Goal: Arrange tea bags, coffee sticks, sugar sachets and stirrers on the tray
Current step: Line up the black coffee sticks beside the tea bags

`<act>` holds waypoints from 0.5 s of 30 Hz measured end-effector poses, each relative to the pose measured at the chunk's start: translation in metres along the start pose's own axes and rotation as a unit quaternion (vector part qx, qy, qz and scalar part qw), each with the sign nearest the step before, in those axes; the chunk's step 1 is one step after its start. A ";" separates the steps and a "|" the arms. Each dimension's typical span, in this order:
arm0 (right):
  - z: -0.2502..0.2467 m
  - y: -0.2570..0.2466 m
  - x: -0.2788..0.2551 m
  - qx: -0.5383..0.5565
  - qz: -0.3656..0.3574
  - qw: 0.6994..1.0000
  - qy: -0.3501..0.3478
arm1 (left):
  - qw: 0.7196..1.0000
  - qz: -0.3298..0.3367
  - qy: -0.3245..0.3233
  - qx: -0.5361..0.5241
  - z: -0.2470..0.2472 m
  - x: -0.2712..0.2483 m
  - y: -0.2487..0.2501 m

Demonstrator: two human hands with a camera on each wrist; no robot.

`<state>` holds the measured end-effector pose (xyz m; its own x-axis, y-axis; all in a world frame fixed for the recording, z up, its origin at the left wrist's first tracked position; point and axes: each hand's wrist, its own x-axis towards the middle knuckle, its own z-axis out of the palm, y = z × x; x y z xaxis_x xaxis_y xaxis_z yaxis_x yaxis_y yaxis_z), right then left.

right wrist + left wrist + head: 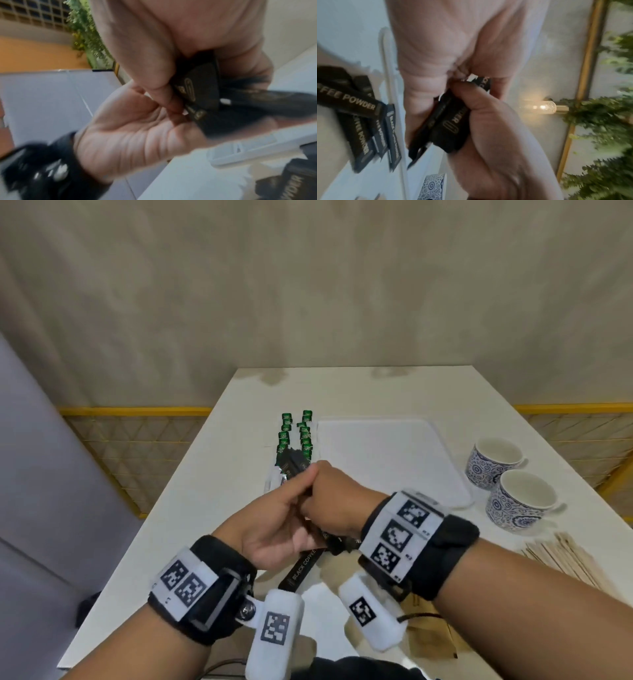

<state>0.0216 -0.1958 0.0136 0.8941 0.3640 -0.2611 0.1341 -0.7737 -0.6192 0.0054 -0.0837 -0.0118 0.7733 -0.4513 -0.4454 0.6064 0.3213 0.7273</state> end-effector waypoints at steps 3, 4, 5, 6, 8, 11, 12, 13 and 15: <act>0.021 -0.001 0.000 -0.024 0.017 0.999 0.035 | 0.997 -0.030 0.050 -0.056 -0.007 0.007 -0.003; 0.026 -0.001 0.000 -0.032 0.027 0.999 0.032 | 0.995 -0.033 0.068 -0.069 -0.008 0.008 -0.004; 0.030 -0.002 -0.001 -0.047 0.032 0.998 0.024 | 0.993 -0.033 0.088 -0.078 -0.010 0.008 -0.005; 0.032 -0.001 0.000 -0.060 0.027 0.998 0.011 | 0.991 -0.030 0.104 -0.085 -0.013 0.009 -0.007; 0.027 0.001 0.000 -0.050 -0.018 0.999 -0.002 | 0.986 -0.022 0.141 -0.085 -0.018 0.009 -0.007; 0.010 0.012 0.003 0.049 -0.083 0.995 0.017 | 0.978 -0.017 0.182 -0.100 -0.031 0.005 -0.004; 0.004 0.019 0.004 0.022 -0.094 0.995 0.016 | 0.974 -0.009 0.199 -0.111 -0.035 0.003 -0.002; 0.000 0.027 0.003 -0.044 -0.111 0.993 0.010 | 0.969 0.004 0.218 -0.119 -0.040 0.001 -0.001; 0.001 0.045 0.004 -0.191 -0.139 0.971 -0.029 | 0.961 0.024 0.242 -0.130 -0.046 -0.002 0.001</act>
<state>0.0311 -0.2284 -0.0158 0.7767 0.6064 -0.1703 0.5259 -0.7731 -0.3545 0.0127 -0.0441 -0.0344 0.7592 -0.0102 -0.6508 0.5447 0.5573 0.6267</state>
